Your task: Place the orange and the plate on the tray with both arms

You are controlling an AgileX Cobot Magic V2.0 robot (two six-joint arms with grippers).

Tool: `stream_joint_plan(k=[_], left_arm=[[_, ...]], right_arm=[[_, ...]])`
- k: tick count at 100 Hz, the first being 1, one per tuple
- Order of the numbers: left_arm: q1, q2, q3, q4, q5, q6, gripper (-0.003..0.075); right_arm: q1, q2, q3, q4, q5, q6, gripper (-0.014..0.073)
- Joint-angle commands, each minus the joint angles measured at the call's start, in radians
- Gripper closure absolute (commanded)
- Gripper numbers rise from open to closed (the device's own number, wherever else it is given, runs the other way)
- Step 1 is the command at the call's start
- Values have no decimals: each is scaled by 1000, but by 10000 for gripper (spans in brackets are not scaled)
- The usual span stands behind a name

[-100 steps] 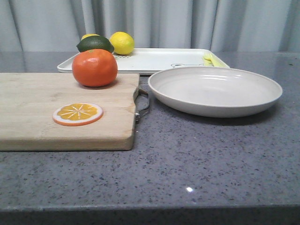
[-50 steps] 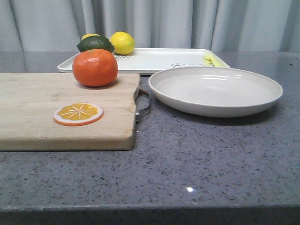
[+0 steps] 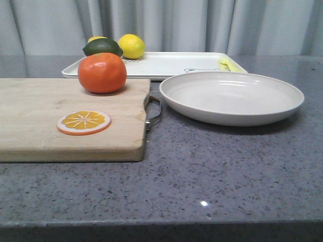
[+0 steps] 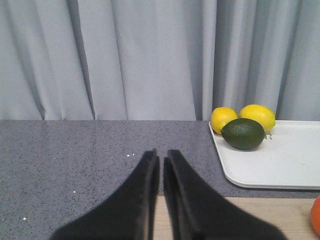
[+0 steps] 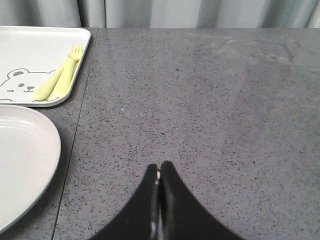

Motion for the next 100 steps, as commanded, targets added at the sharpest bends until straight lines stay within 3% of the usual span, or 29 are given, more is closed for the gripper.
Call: stream_joint_plan(k=[1,20,37,100], left_arm=[[2,37,-74,-7,-48,1,580],[0,100,-147,-7,-30,1,293],[-46,183,-215,-7,0,1,135],[-409,694,-668,-63,416,1,120]], right_arm=[[-6,9,-37,-5,-66,1,659],[-6,9,-37,-5,-67,1,659],[-6,9,-37,-5,-67,1,659],[-6,9,-37,-5,-70,1,659]])
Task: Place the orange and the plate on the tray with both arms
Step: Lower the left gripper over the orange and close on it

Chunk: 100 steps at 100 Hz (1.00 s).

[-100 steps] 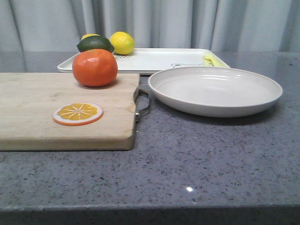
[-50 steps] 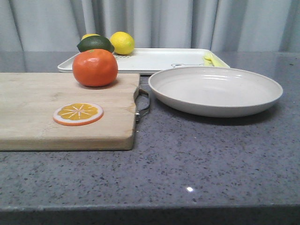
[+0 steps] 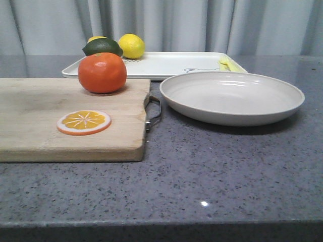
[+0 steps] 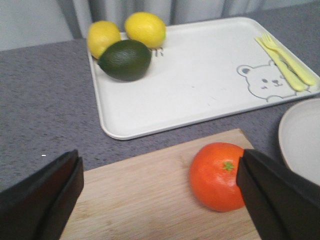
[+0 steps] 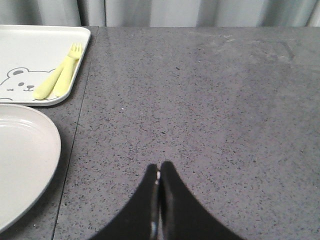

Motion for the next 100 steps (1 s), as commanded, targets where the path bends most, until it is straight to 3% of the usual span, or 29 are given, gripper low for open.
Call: stream_joint_plan(k=[1,37,100], left_arm=[[-42,67,-105,-36,9,1,120],[-85,366,-374,-120,252,1,120],[-94,511,-448,-136,326,1,121]], right_arm=[[-6,9,-37,-5,-74,1,659],[-6,9,-37,-5,-74,1,659],[-6,9,-37,-5,-74,1,659]])
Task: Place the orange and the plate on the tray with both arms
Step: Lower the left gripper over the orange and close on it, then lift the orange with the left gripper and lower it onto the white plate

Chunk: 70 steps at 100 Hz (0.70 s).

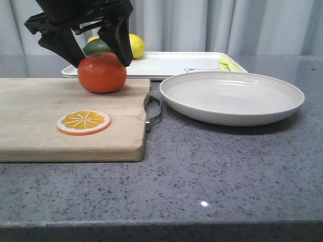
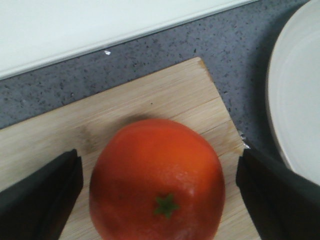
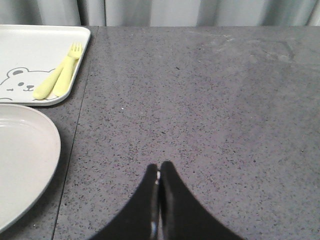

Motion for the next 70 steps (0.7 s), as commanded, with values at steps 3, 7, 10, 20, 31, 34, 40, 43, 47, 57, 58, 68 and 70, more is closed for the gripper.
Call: stream_joint_plan(k=[3,7,10,20,31,34,40,43,47,57,58,68,70], left_arm=[[-8,-41,-34,-20,-32,1,121],[-8,-41,-34,-20,-27,1,122],[-8,-41,-34,-20,-23,1,123],[-8,-41,-34,-20,-13,1,157],[-8,-41,-34,-20,-11,1,241],[-8,-41,-34,-20,-11,1,265],[-8,-41,-34,-20,-11,1,313],[-8,-41,-34,-20,-11,1,332],[-8,-41,-34,-20,-11,1,358],[-8,-41,-38,-20,-6,1,408],[-8,-41,-38,-20,-6,1,411],[-13,-41,-64,-25,5,1,440],[-18,-41,-71,-28,8,1,442]], right_arm=[[-6,9,-37,-7,-74,1,659],[-6,9,-37,-7,-74,1,659],[-6,9,-37,-7,-74,1,659],[-6,9,-37,-7,-74,1,659],[-6,9,-37,-7,-74,1,659],[-6,9,-37,-7,-74,1,659],[-6,9,-37,-7,-74,1,659],[-6,9,-37,-7,-74,1,659],[-6,9,-37,-7,-74,1,659],[-6,9,-37,-7,-74,1,659],[-6,9,-37,-7,-74,1,659],[-6,9,-37,-7,-74,1,659],[-6,9,-37,-7,-74,1,659]])
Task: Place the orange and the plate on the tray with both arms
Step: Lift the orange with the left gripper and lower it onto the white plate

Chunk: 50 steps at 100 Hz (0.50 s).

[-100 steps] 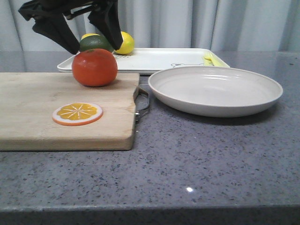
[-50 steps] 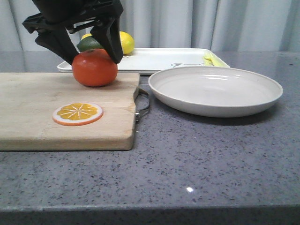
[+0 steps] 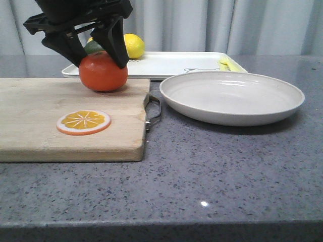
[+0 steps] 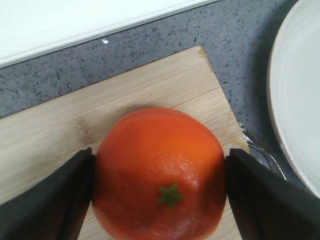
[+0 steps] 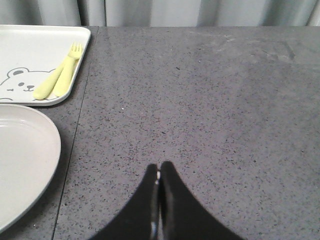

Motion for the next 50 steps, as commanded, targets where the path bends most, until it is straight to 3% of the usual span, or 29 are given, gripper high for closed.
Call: stream_joint_plan(k=[1,17,50], left_arm=[[-18,-43,-57,-27,-24,1,441],[-66,-43,-119,-55,-21,1,441],[-262,35,-278,-65,-33,1,440]], right_arm=[[-6,9,-37,-7,-74,1,659],[-6,9,-37,-6,-74,1,659],[-6,9,-37,17,-73,1,659]])
